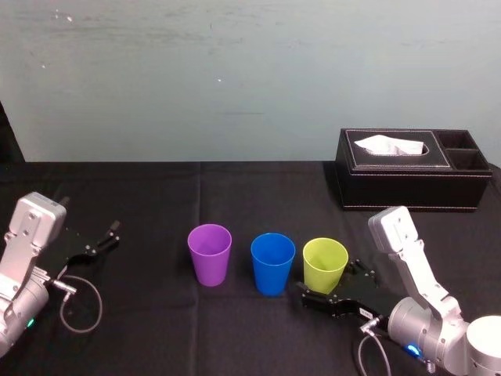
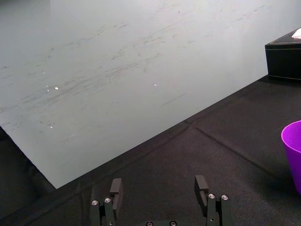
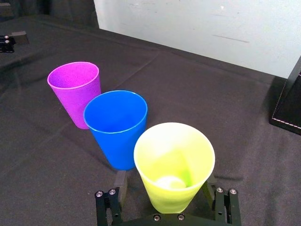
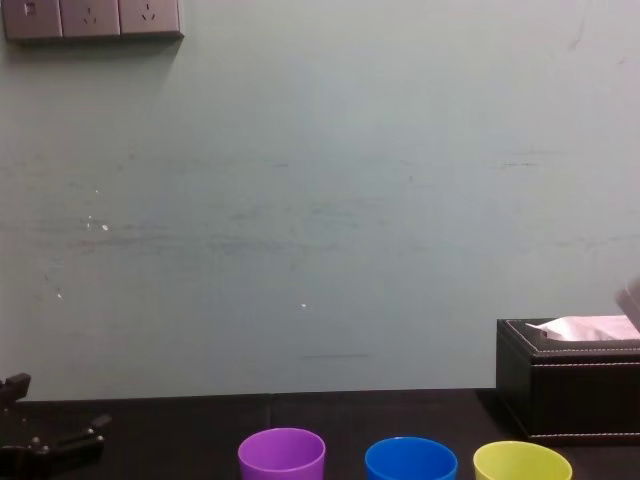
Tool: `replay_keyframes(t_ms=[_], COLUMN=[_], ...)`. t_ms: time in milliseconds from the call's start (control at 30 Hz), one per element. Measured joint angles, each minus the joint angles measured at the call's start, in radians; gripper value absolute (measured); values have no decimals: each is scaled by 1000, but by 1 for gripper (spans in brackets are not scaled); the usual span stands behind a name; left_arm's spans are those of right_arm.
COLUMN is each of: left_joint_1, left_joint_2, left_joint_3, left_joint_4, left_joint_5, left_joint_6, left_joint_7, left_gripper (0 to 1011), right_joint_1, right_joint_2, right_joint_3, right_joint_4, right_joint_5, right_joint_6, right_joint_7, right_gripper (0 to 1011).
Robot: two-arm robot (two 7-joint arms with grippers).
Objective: Stack the three plastic cups sequentially using one hand.
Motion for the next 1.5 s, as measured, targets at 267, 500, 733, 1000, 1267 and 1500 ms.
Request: replay_keyframes(t_ms=[267, 500, 733, 1000, 1267, 1500], left_joint_1=[0, 0, 0, 0, 0, 0], left_joint_2=[0, 0, 0, 0, 0, 0], left_joint_3=[0, 0, 0, 0, 0, 0], left_joint_4=[0, 0, 0, 0, 0, 0], left_joint_5=[0, 0, 0, 0, 0, 0], left_joint_6=[0, 0, 0, 0, 0, 0], left_joint_7=[0, 0, 0, 0, 0, 0], left_gripper=[1000, 1000, 1000, 1000, 1000, 1000], right_joint_1=[0, 3, 6, 1, -5, -5], right_joint_2=[-18, -33, -45, -54, -60, -68], right_joint_3=[9, 15, 20, 33, 45, 51], right_joint_4=[8, 23, 30, 34, 32, 37], right_joint_5=[-14, -22, -30, -40, -48, -51], right_joint_6=[1, -2, -4, -6, -6, -8], right_joint_7=[14, 26, 31, 25, 18, 18], right_gripper=[1003, 1003, 1003, 1003, 1003, 1003])
